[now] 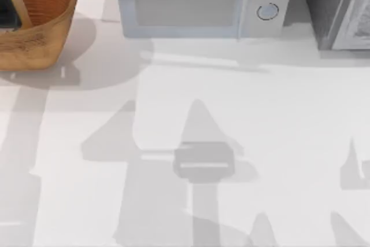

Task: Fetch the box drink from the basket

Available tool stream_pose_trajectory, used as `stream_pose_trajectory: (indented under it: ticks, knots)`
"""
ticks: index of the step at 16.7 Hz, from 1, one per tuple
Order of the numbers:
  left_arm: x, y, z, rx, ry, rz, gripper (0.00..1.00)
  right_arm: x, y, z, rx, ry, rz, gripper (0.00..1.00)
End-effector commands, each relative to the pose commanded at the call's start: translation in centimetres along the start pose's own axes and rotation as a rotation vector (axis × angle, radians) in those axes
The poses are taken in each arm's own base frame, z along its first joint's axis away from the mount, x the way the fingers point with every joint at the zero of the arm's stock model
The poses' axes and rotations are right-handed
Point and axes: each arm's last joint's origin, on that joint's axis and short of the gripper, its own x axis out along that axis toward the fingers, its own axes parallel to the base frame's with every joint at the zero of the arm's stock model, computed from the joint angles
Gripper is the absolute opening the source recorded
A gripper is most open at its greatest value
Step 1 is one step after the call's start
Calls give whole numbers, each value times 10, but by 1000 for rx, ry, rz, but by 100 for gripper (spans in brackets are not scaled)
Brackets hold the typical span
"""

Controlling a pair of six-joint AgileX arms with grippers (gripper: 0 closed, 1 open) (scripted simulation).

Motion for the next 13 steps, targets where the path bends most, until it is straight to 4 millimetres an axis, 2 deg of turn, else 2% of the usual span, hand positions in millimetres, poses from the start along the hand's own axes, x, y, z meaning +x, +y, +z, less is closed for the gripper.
stream_pose_trajectory:
  ticks: [3, 6, 10, 13]
  knots:
    - [41, 10, -32, 4, 18, -4, 100, 0, 0, 0, 0, 0, 0, 100]
    - [69, 19, -69, 3, 47, -6, 100, 0, 0, 0, 0, 0, 0, 100]
    - [84, 29, -107, -5, 82, -4, 100, 0, 0, 0, 0, 0, 0, 100]
    - [86, 30, -112, -7, 88, -4, 100, 0, 0, 0, 0, 0, 0, 100]
